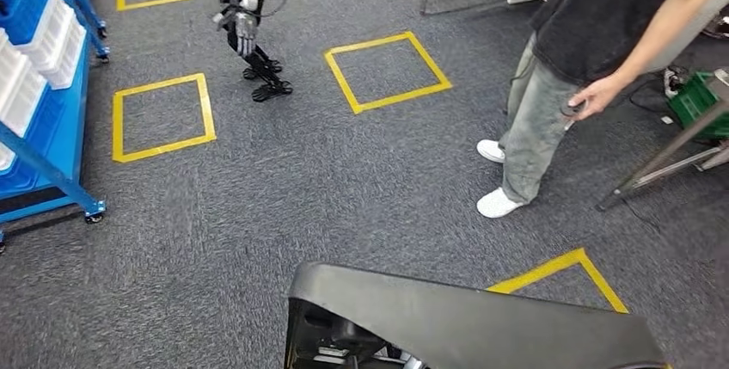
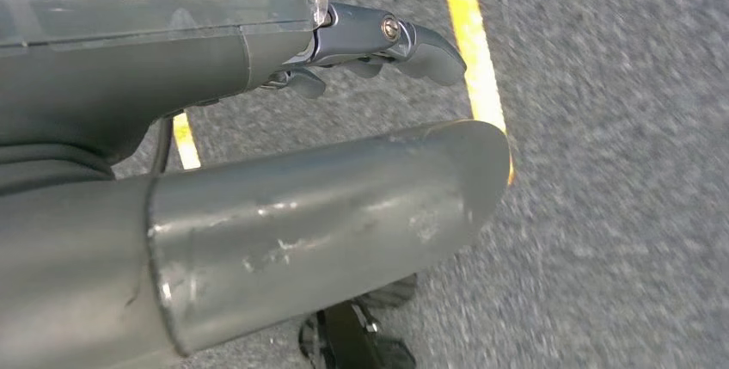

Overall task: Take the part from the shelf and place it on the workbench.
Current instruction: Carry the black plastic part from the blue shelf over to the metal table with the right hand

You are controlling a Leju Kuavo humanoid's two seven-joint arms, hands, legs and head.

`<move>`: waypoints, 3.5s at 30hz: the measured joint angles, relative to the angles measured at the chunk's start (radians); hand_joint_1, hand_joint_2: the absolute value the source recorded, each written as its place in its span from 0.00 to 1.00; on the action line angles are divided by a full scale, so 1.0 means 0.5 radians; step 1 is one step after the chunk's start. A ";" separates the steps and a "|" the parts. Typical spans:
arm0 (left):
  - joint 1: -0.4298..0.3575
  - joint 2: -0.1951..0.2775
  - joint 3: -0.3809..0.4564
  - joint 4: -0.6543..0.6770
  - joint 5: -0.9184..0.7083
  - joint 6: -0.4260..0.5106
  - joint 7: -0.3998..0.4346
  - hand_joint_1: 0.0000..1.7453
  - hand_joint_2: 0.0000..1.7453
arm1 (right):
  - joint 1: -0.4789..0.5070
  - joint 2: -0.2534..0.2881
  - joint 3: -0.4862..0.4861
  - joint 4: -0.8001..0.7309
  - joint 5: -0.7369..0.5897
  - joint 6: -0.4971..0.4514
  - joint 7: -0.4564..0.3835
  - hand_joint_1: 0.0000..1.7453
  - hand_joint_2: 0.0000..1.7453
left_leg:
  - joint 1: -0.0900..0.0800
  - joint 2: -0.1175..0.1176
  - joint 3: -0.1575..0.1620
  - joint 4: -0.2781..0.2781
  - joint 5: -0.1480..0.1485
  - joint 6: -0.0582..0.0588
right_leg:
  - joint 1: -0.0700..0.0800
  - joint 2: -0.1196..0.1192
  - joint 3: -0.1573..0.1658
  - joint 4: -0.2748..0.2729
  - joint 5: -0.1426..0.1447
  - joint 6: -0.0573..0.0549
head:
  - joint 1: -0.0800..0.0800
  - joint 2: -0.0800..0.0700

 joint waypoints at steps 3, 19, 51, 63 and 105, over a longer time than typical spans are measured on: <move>-0.009 -0.006 0.000 0.000 -0.010 -0.030 -0.002 0.00 0.00 | -0.024 0.000 0.059 0.017 0.002 0.018 0.024 0.99 1.00 | -0.001 0.012 0.009 0.012 -0.023 -0.025 | -0.012 0.060 0.009 -0.034 0.018 -0.025 | 0.000 0.000; -0.019 -0.013 -0.001 -0.001 -0.072 -0.048 0.032 0.00 0.00 | -0.179 0.019 0.307 0.175 -0.055 -0.010 0.136 0.99 1.00 | 0.024 -0.222 -0.038 -0.002 0.042 0.007 | -0.047 0.298 -0.022 0.043 -0.022 0.045 | 0.000 0.000; -0.020 -0.091 0.031 -0.001 -0.120 -0.088 -0.142 0.00 0.00 | -0.230 0.013 0.384 0.197 -0.213 0.006 0.187 0.99 1.00 | 0.026 -0.201 -0.042 -0.028 0.064 0.024 | -0.054 0.248 -0.088 0.156 -0.078 0.061 | 0.001 0.000; -0.037 -0.115 0.034 -0.002 -0.155 -0.089 -0.154 0.00 0.00 | -0.301 0.024 0.405 0.252 -0.274 0.029 0.211 0.99 1.00 | 0.017 0.000 0.012 -0.030 0.012 -0.044 | -0.049 0.064 -0.009 -0.028 0.031 0.028 | 0.000 0.000; -0.028 -0.170 0.143 -0.001 -0.177 -0.096 -0.151 0.00 0.00 | -0.316 0.086 0.430 0.327 -0.213 -0.158 0.307 0.99 1.00 | 0.021 -0.254 -0.099 0.106 0.021 -0.032 | -0.046 0.304 0.005 -0.016 0.027 -0.010 | 0.001 0.000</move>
